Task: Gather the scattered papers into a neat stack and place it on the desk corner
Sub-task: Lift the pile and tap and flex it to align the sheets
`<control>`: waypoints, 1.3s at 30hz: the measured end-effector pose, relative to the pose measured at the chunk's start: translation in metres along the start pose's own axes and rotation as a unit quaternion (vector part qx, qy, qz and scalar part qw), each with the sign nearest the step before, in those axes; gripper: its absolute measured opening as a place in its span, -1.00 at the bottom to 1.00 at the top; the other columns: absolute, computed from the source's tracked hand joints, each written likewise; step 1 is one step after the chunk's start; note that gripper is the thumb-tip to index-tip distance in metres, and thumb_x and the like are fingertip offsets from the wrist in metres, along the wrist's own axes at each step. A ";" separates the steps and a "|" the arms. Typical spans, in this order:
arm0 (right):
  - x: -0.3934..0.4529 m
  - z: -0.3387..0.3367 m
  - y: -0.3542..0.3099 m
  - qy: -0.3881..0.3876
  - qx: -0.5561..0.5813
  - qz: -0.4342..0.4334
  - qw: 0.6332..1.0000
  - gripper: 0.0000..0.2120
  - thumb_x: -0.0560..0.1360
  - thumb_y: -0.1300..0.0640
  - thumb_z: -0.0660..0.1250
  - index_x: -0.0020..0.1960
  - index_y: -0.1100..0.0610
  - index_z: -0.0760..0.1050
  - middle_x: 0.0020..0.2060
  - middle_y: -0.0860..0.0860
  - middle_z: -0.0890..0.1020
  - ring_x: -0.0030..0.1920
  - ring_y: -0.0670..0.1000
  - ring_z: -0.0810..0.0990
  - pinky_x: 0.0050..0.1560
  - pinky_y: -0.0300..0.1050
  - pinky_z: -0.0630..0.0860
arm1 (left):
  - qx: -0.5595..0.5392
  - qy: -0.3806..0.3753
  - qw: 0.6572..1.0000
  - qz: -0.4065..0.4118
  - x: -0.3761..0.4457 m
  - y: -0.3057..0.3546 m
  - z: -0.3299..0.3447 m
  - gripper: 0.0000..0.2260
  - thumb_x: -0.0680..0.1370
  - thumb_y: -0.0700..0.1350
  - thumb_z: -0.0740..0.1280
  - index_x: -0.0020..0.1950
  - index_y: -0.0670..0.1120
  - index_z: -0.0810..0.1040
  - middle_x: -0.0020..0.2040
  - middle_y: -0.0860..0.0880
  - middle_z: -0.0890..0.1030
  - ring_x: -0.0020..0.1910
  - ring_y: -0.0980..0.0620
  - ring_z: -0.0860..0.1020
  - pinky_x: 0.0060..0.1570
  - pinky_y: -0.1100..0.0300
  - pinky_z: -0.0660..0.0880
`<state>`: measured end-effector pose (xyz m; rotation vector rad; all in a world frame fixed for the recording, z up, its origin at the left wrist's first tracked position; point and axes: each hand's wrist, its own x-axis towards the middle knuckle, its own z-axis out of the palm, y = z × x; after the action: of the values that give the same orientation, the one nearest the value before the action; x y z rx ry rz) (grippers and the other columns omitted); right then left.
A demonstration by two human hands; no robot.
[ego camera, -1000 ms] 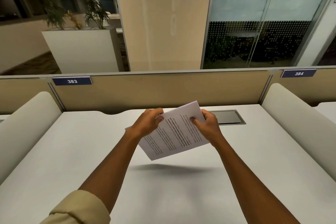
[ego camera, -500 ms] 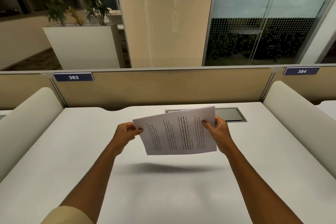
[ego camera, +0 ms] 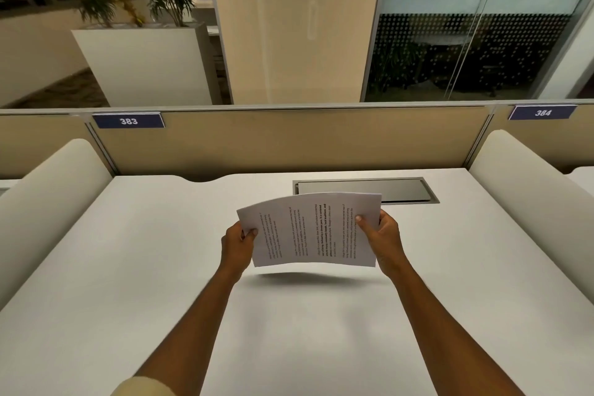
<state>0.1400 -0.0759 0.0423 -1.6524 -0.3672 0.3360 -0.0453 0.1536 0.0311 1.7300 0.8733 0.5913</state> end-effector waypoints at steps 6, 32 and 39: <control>-0.007 0.005 0.024 -0.006 -0.001 0.029 1.000 -0.73 0.56 0.09 0.32 0.24 0.10 0.43 0.05 0.10 0.64 0.01 0.16 0.65 0.03 0.14 0.64 | 0.047 0.042 0.998 0.004 -0.009 -0.007 0.006 -0.82 0.60 -0.29 0.22 0.17 -0.24 0.53 0.04 -0.14 0.61 -0.03 -0.12 0.56 -0.08 0.10 0.50; -0.011 0.004 0.036 -0.018 -0.039 0.068 0.997 -0.74 0.60 0.11 0.26 0.22 0.10 0.26 0.07 0.10 0.55 0.00 0.07 0.62 -0.08 0.00 0.62 | 0.140 -0.014 0.990 0.032 -0.008 -0.012 -0.006 -0.87 0.61 -0.22 0.21 0.04 -0.19 0.54 -0.02 -0.12 0.65 -0.09 -0.13 0.63 -0.16 0.06 0.61; -0.004 -0.005 0.027 -0.041 0.032 0.120 0.991 -0.62 0.51 0.21 0.39 0.24 0.18 0.33 0.10 0.11 0.59 0.02 0.13 0.65 -0.03 0.12 0.64 | 0.126 0.008 0.991 0.043 0.016 0.020 -0.014 -0.84 0.60 -0.07 0.27 -0.04 -0.15 0.54 -0.06 -0.09 0.65 -0.16 -0.11 0.64 -0.12 0.05 0.56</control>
<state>0.1397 -0.0851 0.0159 -1.6258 -0.2154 0.5908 -0.0407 0.1714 0.0541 2.0008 0.9197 0.5715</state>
